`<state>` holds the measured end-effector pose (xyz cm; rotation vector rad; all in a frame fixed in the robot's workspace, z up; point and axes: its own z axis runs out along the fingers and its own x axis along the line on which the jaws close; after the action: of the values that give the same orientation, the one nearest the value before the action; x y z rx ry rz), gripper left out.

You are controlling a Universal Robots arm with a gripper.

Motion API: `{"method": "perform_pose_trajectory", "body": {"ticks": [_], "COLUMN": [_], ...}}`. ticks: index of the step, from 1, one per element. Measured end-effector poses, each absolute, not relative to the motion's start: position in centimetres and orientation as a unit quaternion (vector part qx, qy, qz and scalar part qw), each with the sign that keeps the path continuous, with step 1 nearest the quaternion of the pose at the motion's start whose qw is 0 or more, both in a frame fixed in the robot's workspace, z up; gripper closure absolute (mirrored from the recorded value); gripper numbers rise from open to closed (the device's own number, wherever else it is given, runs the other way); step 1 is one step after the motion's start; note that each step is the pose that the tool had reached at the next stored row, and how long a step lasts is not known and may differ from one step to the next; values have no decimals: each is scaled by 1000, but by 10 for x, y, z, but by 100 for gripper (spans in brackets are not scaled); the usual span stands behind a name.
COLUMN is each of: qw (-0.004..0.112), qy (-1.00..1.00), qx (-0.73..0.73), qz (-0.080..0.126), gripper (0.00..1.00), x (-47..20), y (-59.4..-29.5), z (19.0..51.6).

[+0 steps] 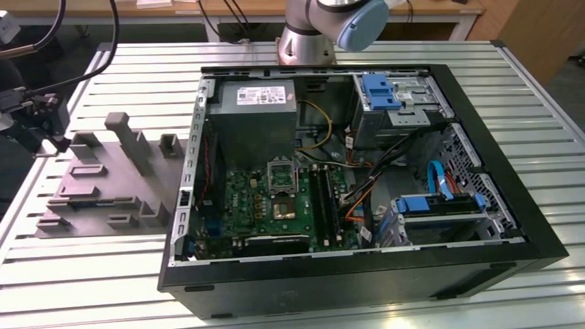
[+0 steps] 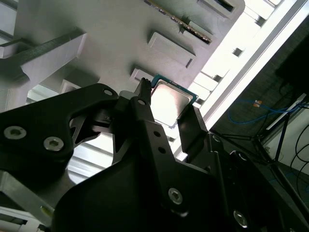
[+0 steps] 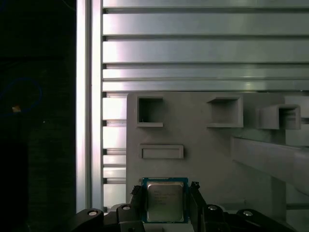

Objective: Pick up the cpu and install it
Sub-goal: 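Pick up the cpu and move it towards the insertion slot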

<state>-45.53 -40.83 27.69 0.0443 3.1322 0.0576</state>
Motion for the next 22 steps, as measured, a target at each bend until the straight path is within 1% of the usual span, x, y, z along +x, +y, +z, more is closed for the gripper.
{"method": "perform_pose_trajectory", "body": {"ticks": [22], "qw": [4], "qy": [1000], "qx": [14], "qz": [18], "gripper": [53], "x": [-455], "y": [-408], "z": [281]}}
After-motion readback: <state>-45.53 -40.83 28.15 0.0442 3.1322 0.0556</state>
